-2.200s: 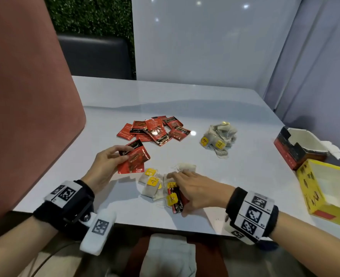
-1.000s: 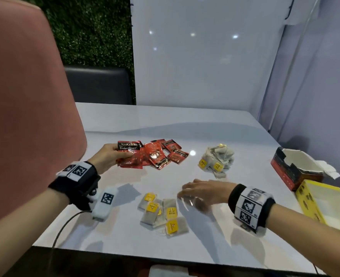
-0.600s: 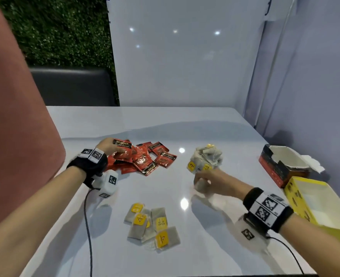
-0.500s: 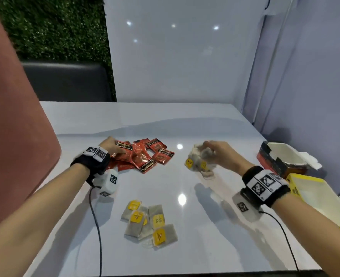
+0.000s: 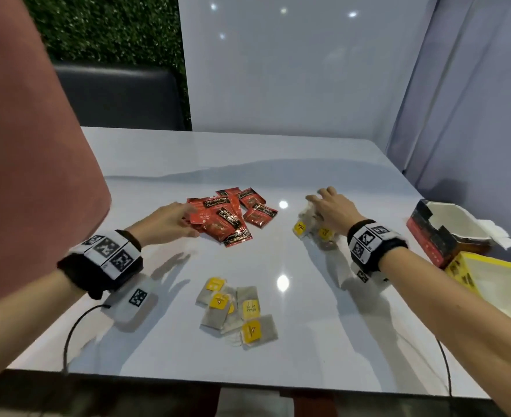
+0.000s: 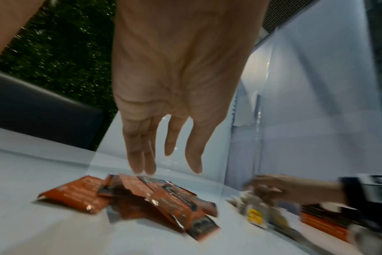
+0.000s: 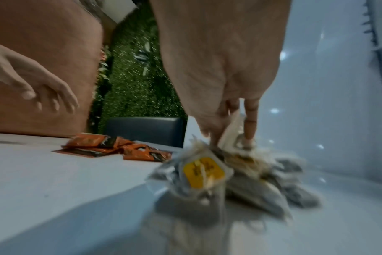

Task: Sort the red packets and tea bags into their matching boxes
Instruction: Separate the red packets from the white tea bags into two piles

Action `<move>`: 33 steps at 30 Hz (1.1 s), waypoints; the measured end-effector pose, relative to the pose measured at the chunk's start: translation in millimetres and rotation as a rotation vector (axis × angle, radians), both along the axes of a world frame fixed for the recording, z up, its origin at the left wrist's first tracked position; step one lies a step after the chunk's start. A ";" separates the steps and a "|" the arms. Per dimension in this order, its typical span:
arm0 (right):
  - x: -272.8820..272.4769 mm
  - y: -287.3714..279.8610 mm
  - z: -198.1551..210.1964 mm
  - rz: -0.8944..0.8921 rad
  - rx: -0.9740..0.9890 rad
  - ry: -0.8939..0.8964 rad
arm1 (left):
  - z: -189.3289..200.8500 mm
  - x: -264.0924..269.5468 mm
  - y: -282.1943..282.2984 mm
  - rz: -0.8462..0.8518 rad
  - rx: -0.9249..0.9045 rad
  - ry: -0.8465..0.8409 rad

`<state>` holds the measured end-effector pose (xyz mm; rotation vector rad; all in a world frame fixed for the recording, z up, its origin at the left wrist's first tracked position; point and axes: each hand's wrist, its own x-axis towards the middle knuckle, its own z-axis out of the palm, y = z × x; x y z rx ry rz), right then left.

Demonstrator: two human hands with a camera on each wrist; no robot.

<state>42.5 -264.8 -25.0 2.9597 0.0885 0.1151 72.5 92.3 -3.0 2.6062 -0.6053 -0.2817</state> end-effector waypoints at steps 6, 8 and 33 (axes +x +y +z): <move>-60.5 73.7 19.2 0.413 0.167 0.116 | -17.0 -89.4 -0.2 -0.146 0.182 0.276; -88.4 102.5 14.3 0.468 0.329 0.409 | -28.9 -103.2 -11.0 -0.145 0.229 0.273; -76.7 19.8 46.1 -0.027 0.847 0.095 | -14.1 -80.8 -2.2 -0.022 -0.399 0.454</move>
